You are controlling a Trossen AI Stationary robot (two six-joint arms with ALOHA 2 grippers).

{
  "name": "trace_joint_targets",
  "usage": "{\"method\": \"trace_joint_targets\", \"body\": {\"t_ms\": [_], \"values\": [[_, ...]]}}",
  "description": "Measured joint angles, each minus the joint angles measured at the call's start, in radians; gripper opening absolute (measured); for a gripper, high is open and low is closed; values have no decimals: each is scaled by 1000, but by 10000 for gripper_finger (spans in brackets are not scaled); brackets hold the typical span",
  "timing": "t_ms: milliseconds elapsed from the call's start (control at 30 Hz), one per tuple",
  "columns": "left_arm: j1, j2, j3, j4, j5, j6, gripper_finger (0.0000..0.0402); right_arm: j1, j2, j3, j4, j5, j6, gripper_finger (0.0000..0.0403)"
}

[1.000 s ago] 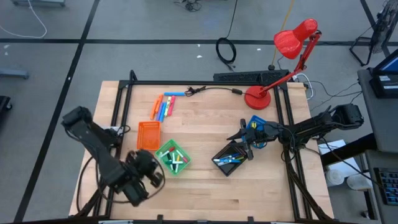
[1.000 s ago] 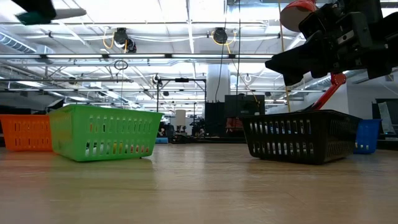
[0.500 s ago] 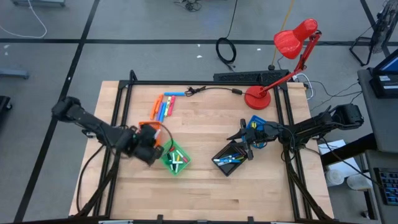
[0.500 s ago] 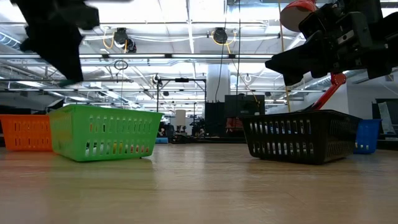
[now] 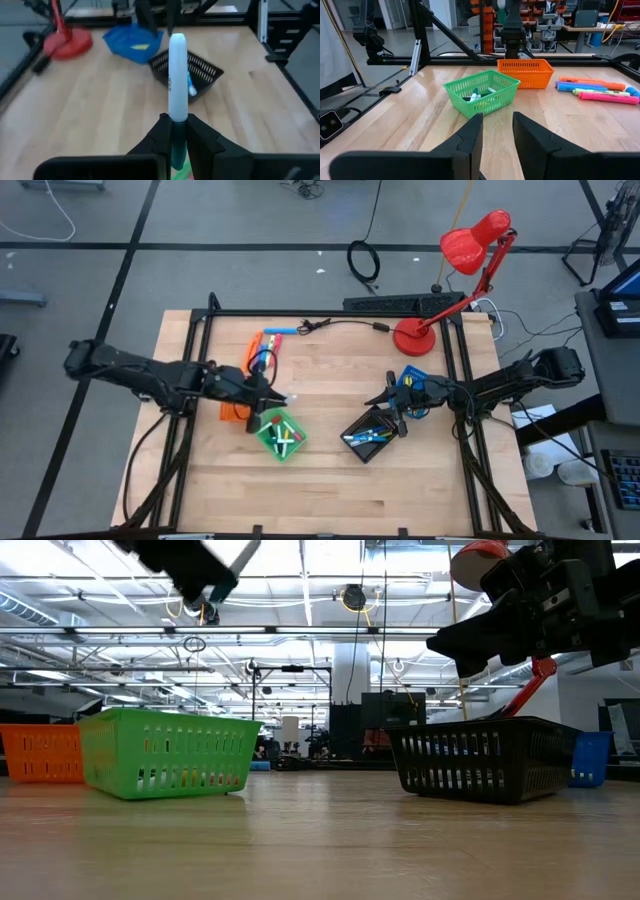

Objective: Pick & Place Markers
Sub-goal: Put the small blue highlighter pen into the green basket

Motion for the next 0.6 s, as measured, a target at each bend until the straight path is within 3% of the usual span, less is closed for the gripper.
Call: {"method": "trace_joint_targets", "body": {"t_ms": [300, 600], "values": [[-39, 222, 202, -493, -34, 25, 37, 0, 0, 0, 0, 0, 0, 93], [-72, 422, 195, -547, 46, -48, 37, 0, 0, 0, -2, 0, 0, 93]]}}
